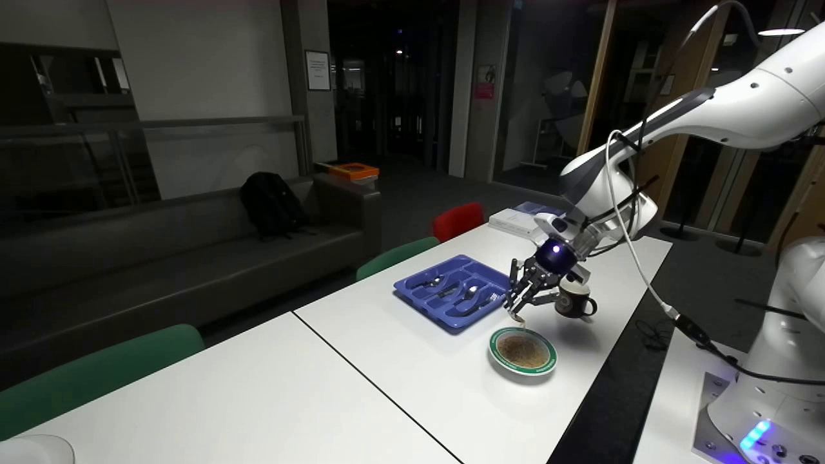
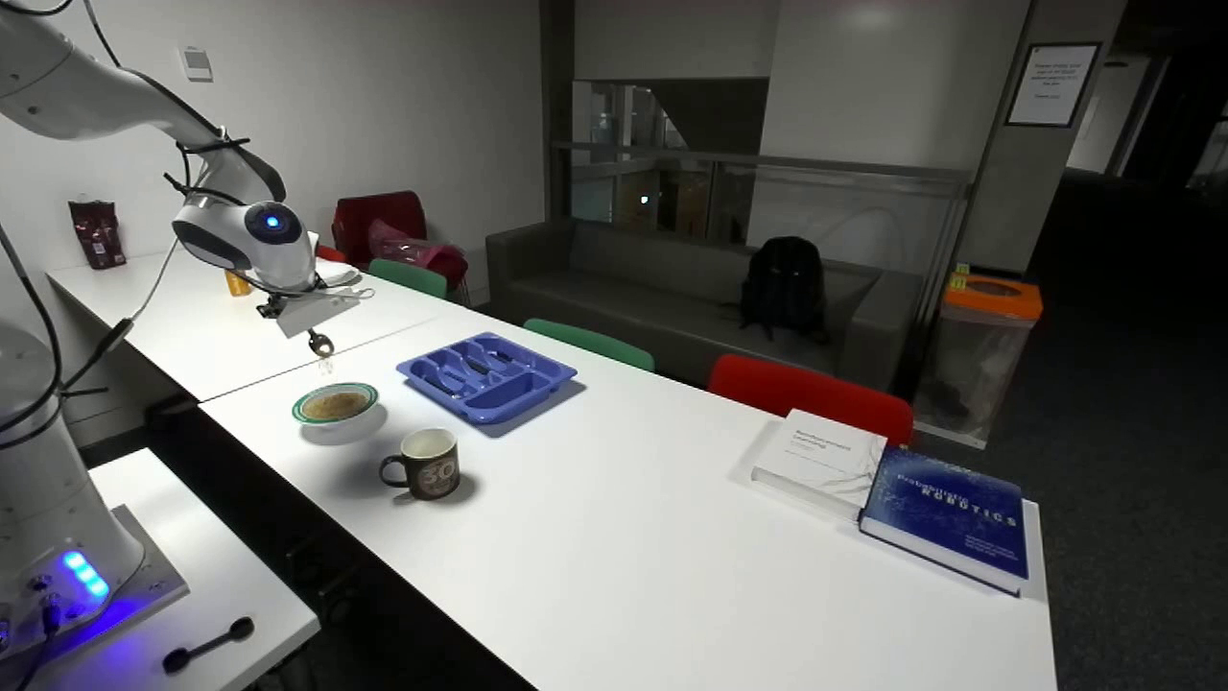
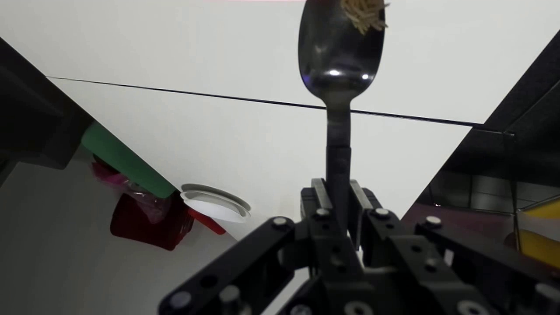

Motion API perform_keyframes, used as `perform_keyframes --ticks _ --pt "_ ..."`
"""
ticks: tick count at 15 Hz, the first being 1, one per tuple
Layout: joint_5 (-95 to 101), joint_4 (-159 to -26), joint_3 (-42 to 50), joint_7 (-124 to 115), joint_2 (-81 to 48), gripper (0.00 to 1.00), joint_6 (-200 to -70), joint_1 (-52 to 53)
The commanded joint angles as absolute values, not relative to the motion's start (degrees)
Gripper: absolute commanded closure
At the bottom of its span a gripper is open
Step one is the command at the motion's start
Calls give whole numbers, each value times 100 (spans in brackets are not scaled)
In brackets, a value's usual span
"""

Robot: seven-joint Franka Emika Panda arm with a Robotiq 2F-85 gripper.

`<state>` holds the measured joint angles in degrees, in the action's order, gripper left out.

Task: Pick up a silver spoon from the blue tray, use the spoon to scoop up some contents from the bowl, place the contents back in the bowl, put the silver spoon back on the blue tray

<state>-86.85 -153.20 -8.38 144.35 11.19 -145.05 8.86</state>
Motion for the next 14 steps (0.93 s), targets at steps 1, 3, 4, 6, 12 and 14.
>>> perform_keyframes --ticks 1,3,4,6,12,14 --pt "-8876 -15511 -762 14849 1433 97 -14214 793" --pt "-8858 -15511 -743 14904 1432 97 -14135 786" --pt "-8854 -15511 -736 14935 1429 97 -14107 782" --pt "-8816 -15523 -705 15031 1437 97 -13993 771" --pt "-8491 -15550 -638 14902 1685 97 -13596 688" --pt "-8415 -15558 -611 14895 1808 97 -13452 644"
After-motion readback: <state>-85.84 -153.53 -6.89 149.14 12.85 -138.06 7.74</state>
